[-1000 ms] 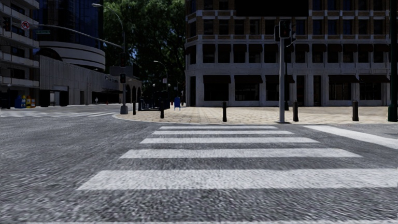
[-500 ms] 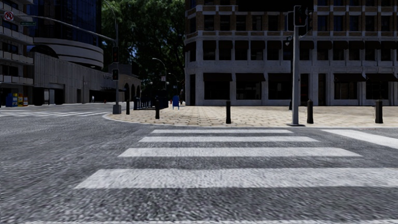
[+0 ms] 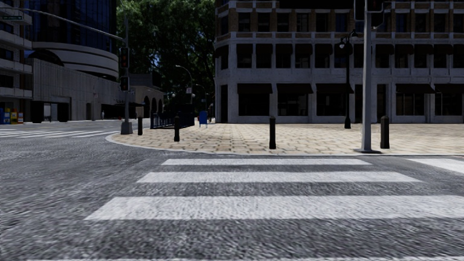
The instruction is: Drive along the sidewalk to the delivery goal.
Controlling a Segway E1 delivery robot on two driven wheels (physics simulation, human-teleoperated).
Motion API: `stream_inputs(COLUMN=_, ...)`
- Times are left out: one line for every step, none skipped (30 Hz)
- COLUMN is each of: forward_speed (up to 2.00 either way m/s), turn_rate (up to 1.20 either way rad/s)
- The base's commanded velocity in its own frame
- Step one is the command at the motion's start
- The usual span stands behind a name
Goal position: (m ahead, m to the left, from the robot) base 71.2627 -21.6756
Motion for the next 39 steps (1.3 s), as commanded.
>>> stream_inputs(forward_speed=2.0, turn_rate=0.0)
stream_inputs(forward_speed=2.0, turn_rate=0.0)
stream_inputs(forward_speed=2.0, turn_rate=0.0)
stream_inputs(forward_speed=2.0, turn_rate=0.0)
stream_inputs(forward_speed=2.0, turn_rate=0.0)
stream_inputs(forward_speed=2.0, turn_rate=0.0)
stream_inputs(forward_speed=2.0, turn_rate=0.0)
stream_inputs(forward_speed=2.0, turn_rate=0.0)
stream_inputs(forward_speed=2.0, turn_rate=0.0)
stream_inputs(forward_speed=2.0, turn_rate=0.0)
stream_inputs(forward_speed=2.0, turn_rate=0.0)
stream_inputs(forward_speed=2.0, turn_rate=0.0)
stream_inputs(forward_speed=2.0, turn_rate=0.0)
stream_inputs(forward_speed=2.0, turn_rate=0.0)
stream_inputs(forward_speed=2.0, turn_rate=0.0)
stream_inputs(forward_speed=2.0, turn_rate=0.0)
stream_inputs(forward_speed=2.0, turn_rate=0.0)
stream_inputs(forward_speed=2.0, turn_rate=0.0)
stream_inputs(forward_speed=2.0, turn_rate=0.0)
stream_inputs(forward_speed=2.0, turn_rate=0.0)
stream_inputs(forward_speed=2.0, turn_rate=0.0)
stream_inputs(forward_speed=2.0, turn_rate=0.0)
stream_inputs(forward_speed=2.0, turn_rate=0.0)
stream_inputs(forward_speed=2.0, turn_rate=0.0)
stream_inputs(forward_speed=2.0, turn_rate=0.0)
stream_inputs(forward_speed=2.0, turn_rate=0.0)
stream_inputs(forward_speed=2.0, turn_rate=0.0)
stream_inputs(forward_speed=2.0, turn_rate=0.0)
stream_inputs(forward_speed=2.0, turn_rate=0.0)
stream_inputs(forward_speed=2.0, turn_rate=0.0)
stream_inputs(forward_speed=2.0, turn_rate=0.0)
stream_inputs(forward_speed=2.0, turn_rate=0.0)
stream_inputs(forward_speed=2.0, turn_rate=0.0)
stream_inputs(forward_speed=2.0, turn_rate=0.0)
stream_inputs(forward_speed=2.0, turn_rate=0.0)
stream_inputs(forward_speed=2.0, turn_rate=0.0)
stream_inputs(forward_speed=2.0, turn_rate=0.0)
stream_inputs(forward_speed=2.0, turn_rate=0.0)
stream_inputs(forward_speed=2.0, turn_rate=0.0)
